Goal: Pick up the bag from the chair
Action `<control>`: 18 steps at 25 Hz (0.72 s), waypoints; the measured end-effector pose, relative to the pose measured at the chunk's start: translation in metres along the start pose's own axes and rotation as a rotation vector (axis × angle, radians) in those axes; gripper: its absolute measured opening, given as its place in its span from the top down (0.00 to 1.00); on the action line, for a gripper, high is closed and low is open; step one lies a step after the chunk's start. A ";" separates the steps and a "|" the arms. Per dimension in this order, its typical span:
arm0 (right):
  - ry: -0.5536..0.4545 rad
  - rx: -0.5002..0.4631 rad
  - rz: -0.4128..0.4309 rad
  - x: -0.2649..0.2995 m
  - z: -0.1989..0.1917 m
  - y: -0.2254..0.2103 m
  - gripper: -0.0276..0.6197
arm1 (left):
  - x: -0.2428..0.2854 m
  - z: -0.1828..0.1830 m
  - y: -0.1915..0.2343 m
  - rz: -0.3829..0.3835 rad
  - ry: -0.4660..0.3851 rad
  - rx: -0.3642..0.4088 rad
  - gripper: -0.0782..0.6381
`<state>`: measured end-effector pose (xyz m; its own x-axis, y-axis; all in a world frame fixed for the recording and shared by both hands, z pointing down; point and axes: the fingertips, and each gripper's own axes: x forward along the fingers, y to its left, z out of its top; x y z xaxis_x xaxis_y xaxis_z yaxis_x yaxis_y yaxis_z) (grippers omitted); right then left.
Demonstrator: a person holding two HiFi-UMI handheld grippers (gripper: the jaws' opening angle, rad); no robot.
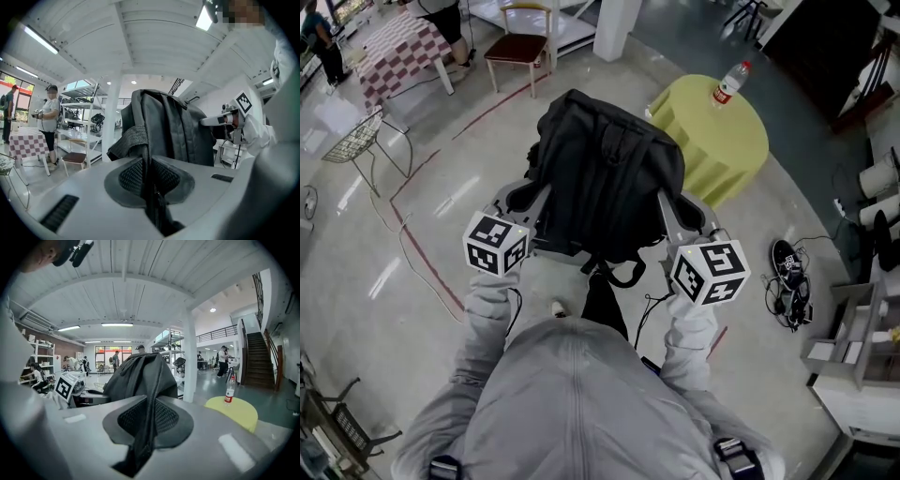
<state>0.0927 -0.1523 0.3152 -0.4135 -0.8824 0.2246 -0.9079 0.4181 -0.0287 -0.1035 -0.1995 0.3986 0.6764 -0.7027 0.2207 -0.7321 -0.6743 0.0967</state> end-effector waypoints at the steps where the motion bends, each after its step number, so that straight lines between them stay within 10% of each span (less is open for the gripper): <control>1: -0.006 -0.004 0.001 -0.004 0.003 0.003 0.89 | -0.005 0.003 -0.002 0.000 -0.010 0.004 0.84; 18: -0.018 -0.032 0.009 -0.042 0.010 0.031 0.89 | -0.048 0.018 -0.026 -0.006 -0.044 0.042 0.84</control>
<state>0.0813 -0.1043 0.2955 -0.4232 -0.8820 0.2073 -0.9016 0.4327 0.0003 -0.1154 -0.1528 0.3679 0.6845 -0.7072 0.1770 -0.7245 -0.6869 0.0573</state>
